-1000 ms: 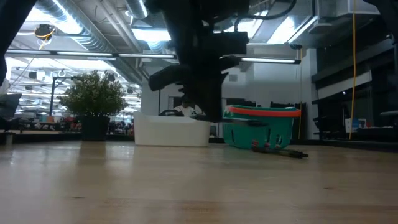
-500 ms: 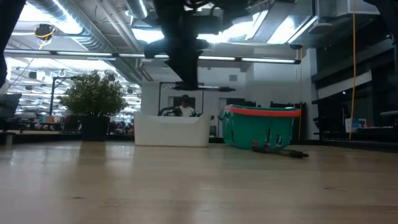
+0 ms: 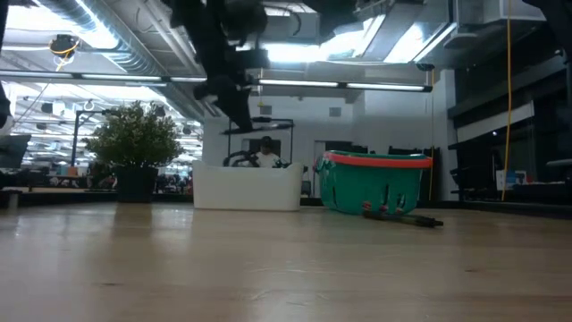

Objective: Sort pens & pencils
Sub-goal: Put the left black ballpen into the white bin

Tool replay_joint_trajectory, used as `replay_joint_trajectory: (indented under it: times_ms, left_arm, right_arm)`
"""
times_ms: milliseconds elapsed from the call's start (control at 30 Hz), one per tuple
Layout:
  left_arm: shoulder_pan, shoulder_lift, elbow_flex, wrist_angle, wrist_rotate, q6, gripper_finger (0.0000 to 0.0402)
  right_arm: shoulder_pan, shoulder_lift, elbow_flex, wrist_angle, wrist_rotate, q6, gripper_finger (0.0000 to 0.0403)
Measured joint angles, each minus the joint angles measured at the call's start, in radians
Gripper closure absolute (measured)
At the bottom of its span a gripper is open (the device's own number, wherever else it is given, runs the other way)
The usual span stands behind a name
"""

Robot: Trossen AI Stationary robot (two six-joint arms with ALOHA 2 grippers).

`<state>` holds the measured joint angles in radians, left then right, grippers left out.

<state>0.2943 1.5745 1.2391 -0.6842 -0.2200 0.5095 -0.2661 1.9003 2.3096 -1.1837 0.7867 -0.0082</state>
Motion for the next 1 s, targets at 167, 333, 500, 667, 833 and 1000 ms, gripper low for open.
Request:
replay_joint_trajectory:
  times_ms: [167, 333, 500, 667, 833, 1000]
  left_arm:
    - [0.065, 0.025, -0.061, 0.071, 0.044, 0.054, 0.0381]
    - [0.123, 0.049, -0.087, 0.135, 0.088, 0.067, 0.0381]
    - [0.160, 0.057, -0.119, 0.218, 0.148, 0.072, 0.0381]
    - [0.177, 0.069, -0.137, 0.245, 0.166, 0.071, 0.0381]
    - [0.194, 0.111, -0.137, 0.256, 0.181, 0.070, 0.0381]
    - [0.213, 0.183, -0.137, 0.274, 0.186, 0.071, 0.0381]
  right_arm:
    - [0.000, 0.000, 0.000, 0.013, -0.001, -0.009, 0.0327]
    - [0.000, 0.000, 0.000, 0.013, -0.001, -0.022, 0.0327]
    - [0.000, 0.000, 0.000, 0.013, -0.002, -0.023, 0.0327]
    - [0.000, 0.000, 0.000, 0.013, -0.003, -0.023, 0.0327]
    - [0.002, 0.000, 0.000, 0.013, -0.012, -0.022, 0.0327]
    - [0.005, 0.000, 0.000, 0.013, -0.023, -0.021, 0.0327]
